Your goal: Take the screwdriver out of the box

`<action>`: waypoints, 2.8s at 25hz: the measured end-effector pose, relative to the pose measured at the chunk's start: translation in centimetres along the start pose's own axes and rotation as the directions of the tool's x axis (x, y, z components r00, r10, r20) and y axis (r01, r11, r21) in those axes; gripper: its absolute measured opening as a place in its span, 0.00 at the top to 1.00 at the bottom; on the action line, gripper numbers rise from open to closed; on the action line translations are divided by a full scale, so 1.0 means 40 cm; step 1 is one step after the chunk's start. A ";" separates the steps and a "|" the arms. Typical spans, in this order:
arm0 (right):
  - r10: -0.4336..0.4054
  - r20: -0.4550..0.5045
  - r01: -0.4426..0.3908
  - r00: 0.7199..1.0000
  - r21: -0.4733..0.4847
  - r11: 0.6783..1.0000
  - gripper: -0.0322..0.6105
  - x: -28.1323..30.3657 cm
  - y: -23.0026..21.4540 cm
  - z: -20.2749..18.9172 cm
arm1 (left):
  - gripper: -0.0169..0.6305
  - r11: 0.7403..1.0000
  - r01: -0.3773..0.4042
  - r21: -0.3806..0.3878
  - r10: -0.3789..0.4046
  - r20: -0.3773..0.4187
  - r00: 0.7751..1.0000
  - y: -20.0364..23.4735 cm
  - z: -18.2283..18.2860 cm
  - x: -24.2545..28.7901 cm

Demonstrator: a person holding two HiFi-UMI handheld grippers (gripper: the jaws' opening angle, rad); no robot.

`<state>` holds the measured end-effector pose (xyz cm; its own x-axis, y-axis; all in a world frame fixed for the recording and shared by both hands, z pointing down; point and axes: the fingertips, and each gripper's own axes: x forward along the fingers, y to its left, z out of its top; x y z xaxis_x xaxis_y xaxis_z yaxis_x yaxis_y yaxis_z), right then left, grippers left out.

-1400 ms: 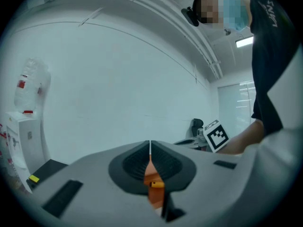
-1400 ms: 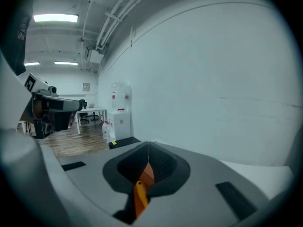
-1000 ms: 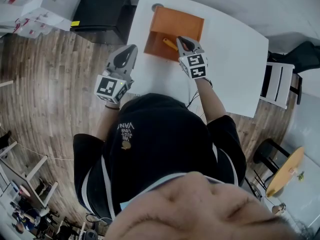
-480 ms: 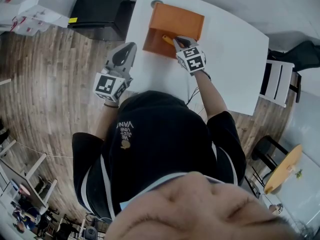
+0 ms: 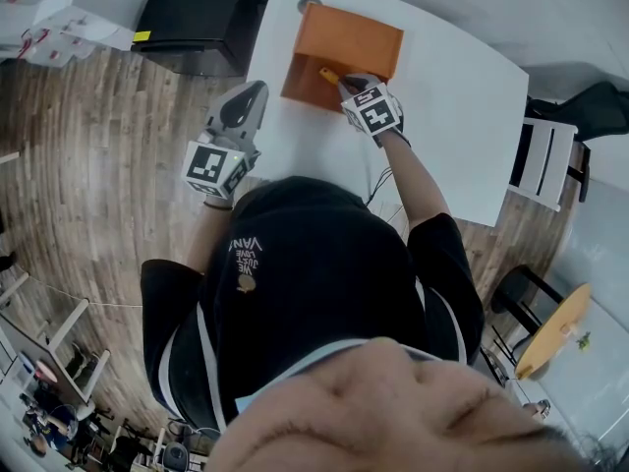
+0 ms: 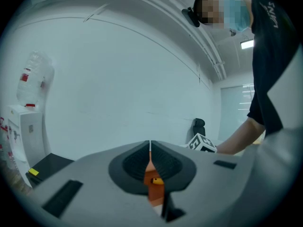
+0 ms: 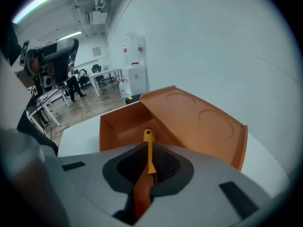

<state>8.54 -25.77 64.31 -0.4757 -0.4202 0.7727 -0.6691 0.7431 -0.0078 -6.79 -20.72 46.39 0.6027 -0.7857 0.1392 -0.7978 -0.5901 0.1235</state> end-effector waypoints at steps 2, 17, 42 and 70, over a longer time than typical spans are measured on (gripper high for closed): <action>0.005 -0.020 -0.005 1.000 -0.010 1.000 0.93 0.008 0.002 -0.007 | 0.95 1.000 -0.001 -0.003 0.001 0.000 1.000 0.004 -0.003 0.000; 0.012 -0.162 -0.036 0.987 -0.148 0.988 0.77 0.045 0.009 -0.038 | 0.95 1.000 -0.013 -0.022 0.012 -0.015 1.000 0.001 -0.020 -0.008; -0.037 -0.388 -0.074 0.921 -0.267 0.961 0.75 0.090 0.005 -0.075 | 0.95 0.998 -0.049 -0.034 0.048 -0.022 0.999 0.015 -0.029 -0.028; -0.050 -0.346 -0.034 0.937 -0.233 0.972 0.81 0.091 -0.001 -0.069 | 0.95 0.998 -0.047 -0.040 0.046 -0.020 0.999 0.020 -0.031 -0.027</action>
<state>8.41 -25.90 68.88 -0.2143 -0.2504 0.9441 -0.5005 0.8582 0.1140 -8.06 -20.13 47.56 0.5654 -0.8083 0.1640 -0.8240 -0.5446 0.1566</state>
